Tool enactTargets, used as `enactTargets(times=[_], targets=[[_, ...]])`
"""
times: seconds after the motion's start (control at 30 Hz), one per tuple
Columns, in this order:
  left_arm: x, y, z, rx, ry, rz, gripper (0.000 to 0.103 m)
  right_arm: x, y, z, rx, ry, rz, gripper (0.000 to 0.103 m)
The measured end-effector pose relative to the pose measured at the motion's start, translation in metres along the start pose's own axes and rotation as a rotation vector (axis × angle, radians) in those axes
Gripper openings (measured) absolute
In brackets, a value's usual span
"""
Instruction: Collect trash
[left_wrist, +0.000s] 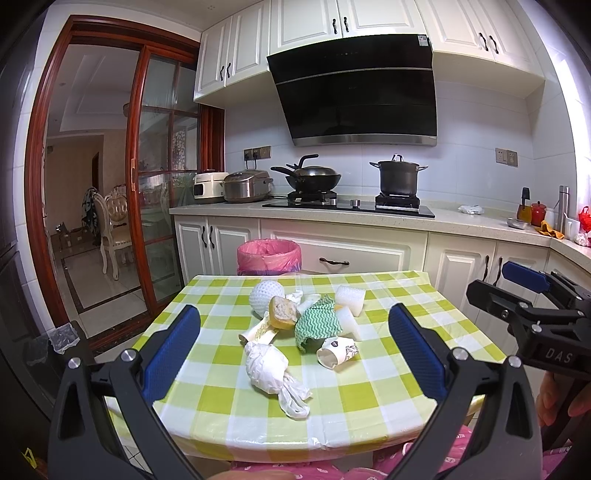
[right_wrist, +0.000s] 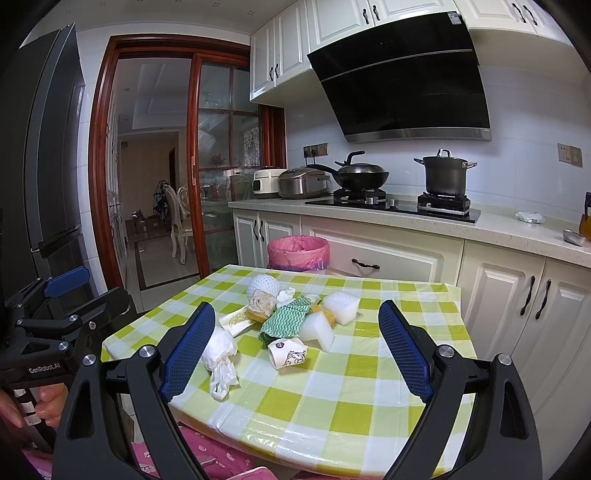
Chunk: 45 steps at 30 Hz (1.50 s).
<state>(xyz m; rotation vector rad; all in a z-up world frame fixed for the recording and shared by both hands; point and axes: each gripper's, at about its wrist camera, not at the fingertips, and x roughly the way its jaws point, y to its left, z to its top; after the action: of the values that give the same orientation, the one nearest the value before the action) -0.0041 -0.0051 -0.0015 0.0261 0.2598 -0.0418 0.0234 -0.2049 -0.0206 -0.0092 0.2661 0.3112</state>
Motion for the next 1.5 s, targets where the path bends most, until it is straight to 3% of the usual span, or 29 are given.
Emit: enactTargets(times=[1.3, 1.5], targets=[[-0.001, 0.0, -0.001, -0.002, -0.003, -0.001, 0.099, 0.002, 0.001, -0.008, 0.024, 0.007, 0.0, 0.085], [0.004, 0.017, 0.003, -0.063, 0.018, 0.006, 0.099, 0.017, -0.012, -0.009, 0.081, 0.056, -0.005, 0.085]])
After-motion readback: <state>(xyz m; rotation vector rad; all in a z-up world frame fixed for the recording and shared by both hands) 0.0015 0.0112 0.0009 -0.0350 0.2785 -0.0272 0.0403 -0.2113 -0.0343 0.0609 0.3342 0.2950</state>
